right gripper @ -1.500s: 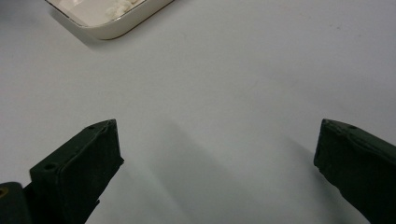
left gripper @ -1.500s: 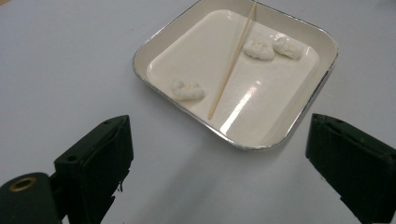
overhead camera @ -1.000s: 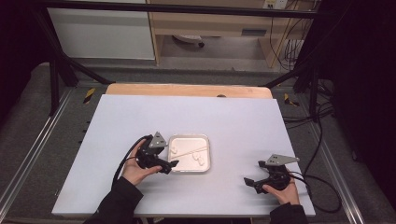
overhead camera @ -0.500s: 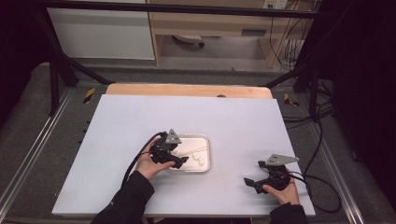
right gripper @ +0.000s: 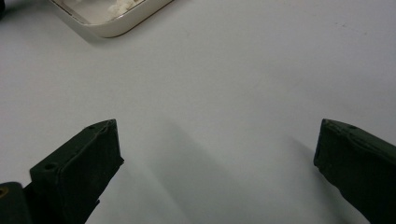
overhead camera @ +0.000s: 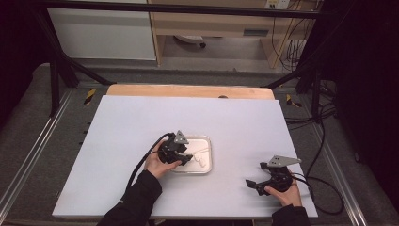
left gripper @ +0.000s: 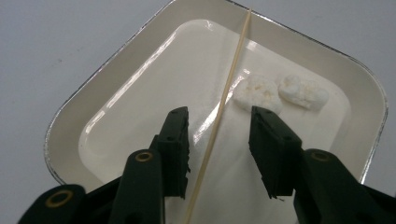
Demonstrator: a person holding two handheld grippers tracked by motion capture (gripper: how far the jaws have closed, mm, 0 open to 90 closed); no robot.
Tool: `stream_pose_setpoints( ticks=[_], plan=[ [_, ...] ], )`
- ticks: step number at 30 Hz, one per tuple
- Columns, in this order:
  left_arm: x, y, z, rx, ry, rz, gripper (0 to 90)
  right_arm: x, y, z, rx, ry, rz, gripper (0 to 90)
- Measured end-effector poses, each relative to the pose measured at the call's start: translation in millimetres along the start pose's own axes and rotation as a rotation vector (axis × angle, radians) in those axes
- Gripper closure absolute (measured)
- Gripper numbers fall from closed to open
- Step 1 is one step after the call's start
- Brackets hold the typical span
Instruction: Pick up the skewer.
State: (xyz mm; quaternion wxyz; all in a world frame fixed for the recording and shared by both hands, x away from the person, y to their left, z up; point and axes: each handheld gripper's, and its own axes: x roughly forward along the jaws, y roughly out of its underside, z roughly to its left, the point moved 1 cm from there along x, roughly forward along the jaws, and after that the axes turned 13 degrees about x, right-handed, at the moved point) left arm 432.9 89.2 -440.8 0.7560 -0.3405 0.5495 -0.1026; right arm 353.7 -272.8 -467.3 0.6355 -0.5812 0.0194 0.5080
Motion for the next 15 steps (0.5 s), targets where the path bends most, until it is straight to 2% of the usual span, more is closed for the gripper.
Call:
stream_pose_setpoints(
  ticks=[10,15],
  plan=[
    [3.9,2.2,2.0,0.007,0.008,-0.012,73.8,-0.3,0.1,0.3,0.002,-0.003,0.001,1.3],
    [5.2,4.0,3.6,0.006,0.010,-0.010,75.9,-0.1,0.1,0.3,0.001,-0.002,0.000,1.3]
  ],
)
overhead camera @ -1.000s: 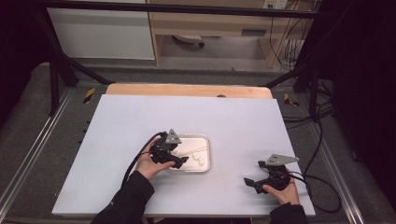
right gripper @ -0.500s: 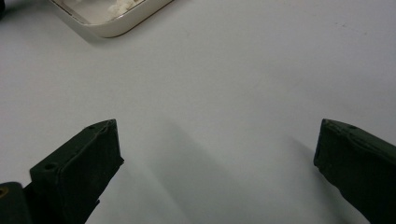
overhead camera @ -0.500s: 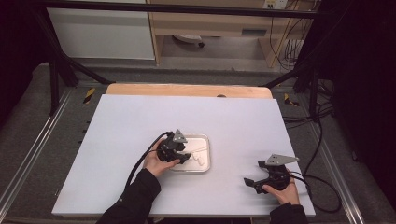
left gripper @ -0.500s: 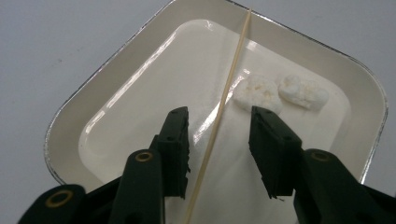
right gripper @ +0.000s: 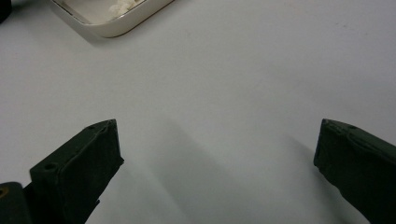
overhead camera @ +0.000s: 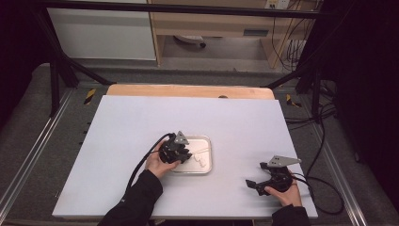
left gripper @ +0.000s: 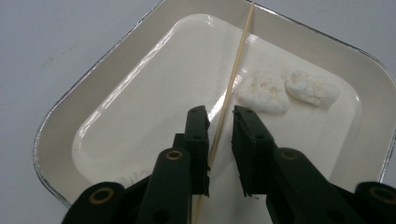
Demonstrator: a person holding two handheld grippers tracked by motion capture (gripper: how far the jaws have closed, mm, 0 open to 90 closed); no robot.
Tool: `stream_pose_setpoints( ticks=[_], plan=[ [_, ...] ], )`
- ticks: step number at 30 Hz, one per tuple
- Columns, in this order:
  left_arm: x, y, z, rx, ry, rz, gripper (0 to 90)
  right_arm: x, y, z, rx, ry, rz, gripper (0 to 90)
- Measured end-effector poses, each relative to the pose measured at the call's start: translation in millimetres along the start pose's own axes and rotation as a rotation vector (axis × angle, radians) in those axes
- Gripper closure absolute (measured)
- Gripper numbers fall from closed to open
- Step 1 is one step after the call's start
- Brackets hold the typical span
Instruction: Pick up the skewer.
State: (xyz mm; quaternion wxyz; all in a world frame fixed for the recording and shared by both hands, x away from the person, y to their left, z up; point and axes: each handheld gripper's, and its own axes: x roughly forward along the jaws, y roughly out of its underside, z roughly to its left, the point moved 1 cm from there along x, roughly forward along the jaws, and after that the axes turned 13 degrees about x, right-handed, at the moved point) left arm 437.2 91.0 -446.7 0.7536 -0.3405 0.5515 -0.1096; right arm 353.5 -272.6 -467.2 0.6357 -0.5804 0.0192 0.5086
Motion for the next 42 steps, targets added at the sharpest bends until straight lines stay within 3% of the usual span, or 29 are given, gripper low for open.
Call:
stream_pose_setpoints(
  ticks=[13,23,30,39,42],
  plan=[
    [-1.8,2.2,-0.7,0.024,-0.002,0.000,88.1,0.1,0.1,0.1,-0.001,-0.001,-0.001,1.3],
    [-11.7,3.0,-0.3,0.007,0.002,-0.053,88.8,-0.3,0.0,0.4,-0.002,-0.001,0.002,1.3],
    [-24.7,7.3,-3.1,-0.006,0.001,-0.066,88.8,0.6,0.0,1.5,-0.002,0.006,0.007,1.2],
    [-37.9,15.2,-8.2,-0.018,0.008,-0.071,88.8,2.8,-4.3,8.8,-0.046,0.013,0.004,0.9],
    [-40.1,16.0,-11.0,-0.013,0.007,-0.058,88.8,5.5,-7.3,13.1,-0.069,0.046,0.007,0.8]
  ],
)
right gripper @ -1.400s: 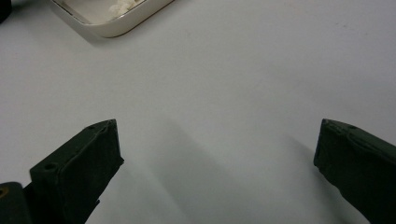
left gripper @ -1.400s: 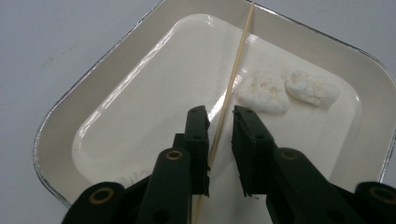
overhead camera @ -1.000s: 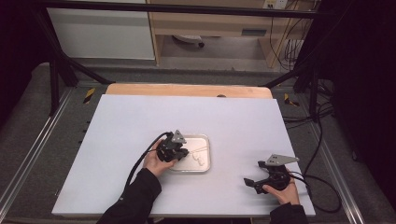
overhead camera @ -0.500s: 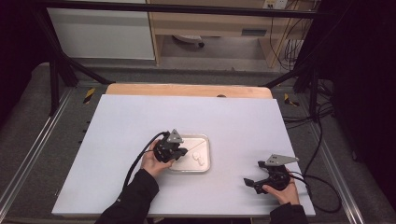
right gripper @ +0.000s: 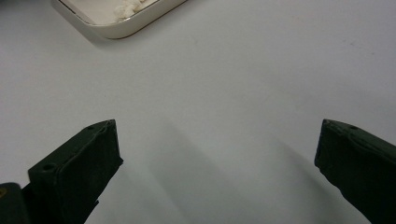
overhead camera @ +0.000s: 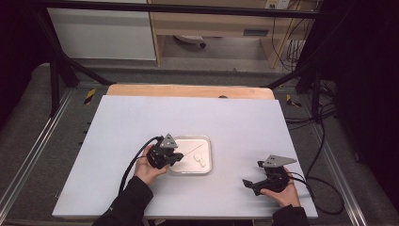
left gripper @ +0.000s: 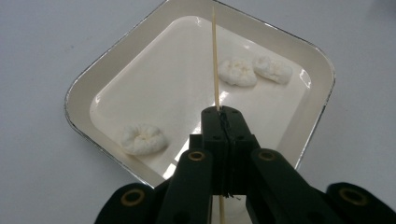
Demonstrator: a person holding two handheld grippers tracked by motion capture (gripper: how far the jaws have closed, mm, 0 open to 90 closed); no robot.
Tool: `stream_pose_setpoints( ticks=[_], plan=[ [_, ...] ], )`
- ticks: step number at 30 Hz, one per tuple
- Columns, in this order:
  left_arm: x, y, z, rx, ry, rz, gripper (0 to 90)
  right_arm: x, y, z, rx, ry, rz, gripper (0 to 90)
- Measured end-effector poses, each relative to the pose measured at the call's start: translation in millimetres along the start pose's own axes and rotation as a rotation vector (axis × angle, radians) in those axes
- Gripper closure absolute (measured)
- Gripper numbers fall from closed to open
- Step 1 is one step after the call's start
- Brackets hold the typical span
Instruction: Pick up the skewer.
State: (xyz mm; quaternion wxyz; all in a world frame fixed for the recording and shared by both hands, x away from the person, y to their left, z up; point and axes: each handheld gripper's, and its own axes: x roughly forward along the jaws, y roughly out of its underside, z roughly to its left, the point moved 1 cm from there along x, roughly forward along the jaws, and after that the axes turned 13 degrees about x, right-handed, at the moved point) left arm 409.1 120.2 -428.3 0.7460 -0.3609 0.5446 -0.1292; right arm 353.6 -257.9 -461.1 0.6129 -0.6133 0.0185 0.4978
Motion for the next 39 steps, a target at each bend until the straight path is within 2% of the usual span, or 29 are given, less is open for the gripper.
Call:
stream_pose_setpoints(
  ticks=[5,8,9,11,13,15,17,18,21,23,24,25,27,28,29,31,32,33,39],
  plan=[
    [-3.3,-0.6,-4.3,-0.001,0.006,0.006,88.8,2.8,-2.9,5.4,-0.027,0.026,0.010,0.9],
    [-4.8,-1.2,-6.2,0.001,0.010,0.009,88.8,4.8,-7.0,11.7,-0.069,0.050,0.011,0.9],
    [-5.2,-1.5,-6.9,0.001,0.013,0.008,88.8,4.8,-7.0,11.7,-0.069,0.050,0.011,0.9],
    [-6.2,-1.8,-7.5,0.001,0.013,0.015,88.8,5.4,-10.4,16.1,-0.105,0.063,0.010,1.0],
    [-7.4,-2.5,-9.0,-0.002,0.017,0.014,88.8,5.4,-11.3,17.7,-0.109,0.064,0.012,1.1],
    [-8.7,-3.3,-10.1,-0.002,0.017,0.016,88.8,6.6,-15.6,24.2,-0.144,0.070,0.014,1.2],
    [-9.6,-4.4,-11.1,-0.001,0.016,0.013,88.8,7.3,-16.8,25.9,-0.155,0.074,0.014,1.1],
    [-9.7,-4.8,-11.4,0.000,0.015,0.013,88.8,8.7,-19.0,28.7,-0.178,0.080,0.017,1.1],
    [-10.6,-6.9,-12.2,0.001,0.015,0.018,88.8,10.0,-21.1,32.8,-0.202,0.093,0.021,1.1],
    [-11.5,-9.0,-13.2,0.000,0.016,0.017,88.8,10.7,-23.4,37.5,-0.246,0.116,0.026,1.3],
    [-11.8,-9.8,-13.4,0.003,0.017,0.018,88.8,10.7,-23.4,37.5,-0.246,0.116,0.026,1.3],
    [-12.2,-11.3,-14.2,0.005,0.016,0.018,88.8,10.9,-24.4,40.4,-0.282,0.130,0.029,1.7],
    [-12.3,-13.6,-15.4,0.011,0.019,0.017,88.8,11.1,-25.4,43.5,-0.314,0.144,0.036,1.8],
    [-11.9,-14.5,-16.1,0.009,0.018,0.016,88.8,11.1,-25.4,43.5,-0.314,0.144,0.036,1.8],
    [-11.6,-16.1,-17.0,0.012,0.020,0.021,88.8,11.1,-26.4,46.9,-0.345,0.164,0.040,2.2],
    [-10.8,-18.4,-18.2,0.018,0.022,0.021,88.8,11.3,-27.4,49.4,-0.376,0.178,0.041,2.9],
    [-10.7,-20.2,-19.2,0.023,0.024,0.024,88.8,11.3,-27.4,49.4,-0.376,0.178,0.041,2.9],
    [-10.4,-21.8,-20.3,0.026,0.026,0.024,88.8,11.8,-29.2,51.6,-0.406,0.187,0.044,3.2],
    [-8.9,-31.2,-26.6,0.051,0.033,0.030,88.8,14.3,-33.4,58.5,-0.455,0.193,0.055,4.0]
  ],
)
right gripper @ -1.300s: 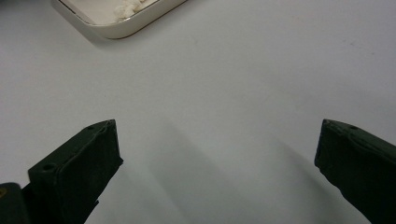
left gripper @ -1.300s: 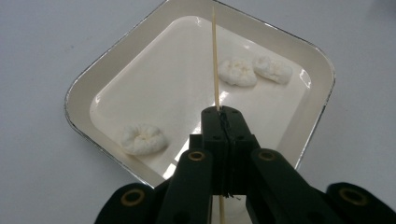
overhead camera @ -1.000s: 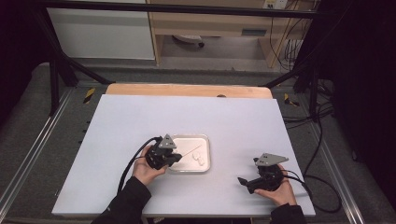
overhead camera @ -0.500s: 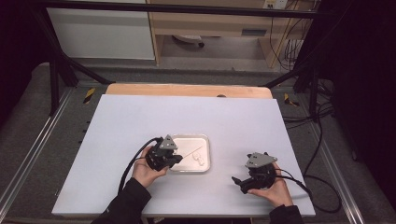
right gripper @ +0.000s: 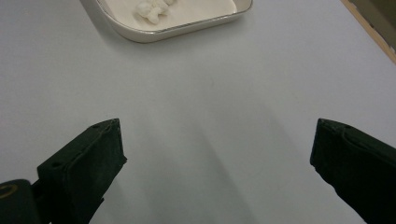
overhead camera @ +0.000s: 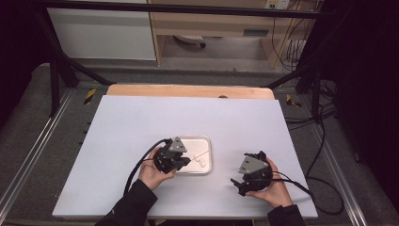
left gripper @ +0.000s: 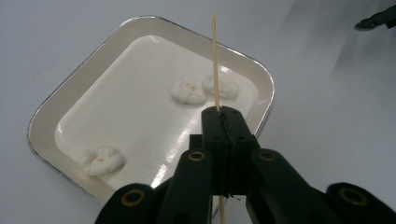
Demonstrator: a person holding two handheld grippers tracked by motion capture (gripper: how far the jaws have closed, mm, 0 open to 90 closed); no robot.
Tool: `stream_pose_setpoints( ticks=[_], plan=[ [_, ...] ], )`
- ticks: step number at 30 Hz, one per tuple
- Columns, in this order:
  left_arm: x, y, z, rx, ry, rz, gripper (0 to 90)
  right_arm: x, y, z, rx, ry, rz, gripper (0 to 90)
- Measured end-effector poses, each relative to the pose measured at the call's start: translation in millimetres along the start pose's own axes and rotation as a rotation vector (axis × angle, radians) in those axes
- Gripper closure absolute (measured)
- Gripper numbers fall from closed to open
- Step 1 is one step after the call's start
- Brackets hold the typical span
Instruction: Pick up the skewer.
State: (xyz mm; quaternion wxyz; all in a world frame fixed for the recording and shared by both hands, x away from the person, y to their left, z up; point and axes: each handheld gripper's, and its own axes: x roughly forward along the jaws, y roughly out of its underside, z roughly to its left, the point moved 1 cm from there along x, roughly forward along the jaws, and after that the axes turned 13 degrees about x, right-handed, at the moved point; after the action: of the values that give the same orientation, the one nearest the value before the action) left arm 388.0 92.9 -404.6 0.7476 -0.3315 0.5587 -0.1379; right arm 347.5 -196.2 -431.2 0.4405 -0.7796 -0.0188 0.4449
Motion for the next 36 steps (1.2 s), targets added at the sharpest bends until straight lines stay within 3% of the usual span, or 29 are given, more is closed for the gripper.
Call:
stream_pose_setpoints(
  ticks=[16,33,36],
  plan=[
    [8.3,-30.9,-17.5,0.082,0.028,0.036,88.9,3.8,-13.2,14.5,-0.180,0.014,0.005,10.6],
    [26.2,-54.6,-34.1,0.123,0.062,0.059,88.8,6.5,-19.3,21.1,-0.384,0.010,-0.030,31.7],
    [27.9,-57.1,-35.8,0.125,0.072,0.061,88.8,7.0,-19.6,21.9,-0.398,0.009,-0.033,34.6]
  ],
)
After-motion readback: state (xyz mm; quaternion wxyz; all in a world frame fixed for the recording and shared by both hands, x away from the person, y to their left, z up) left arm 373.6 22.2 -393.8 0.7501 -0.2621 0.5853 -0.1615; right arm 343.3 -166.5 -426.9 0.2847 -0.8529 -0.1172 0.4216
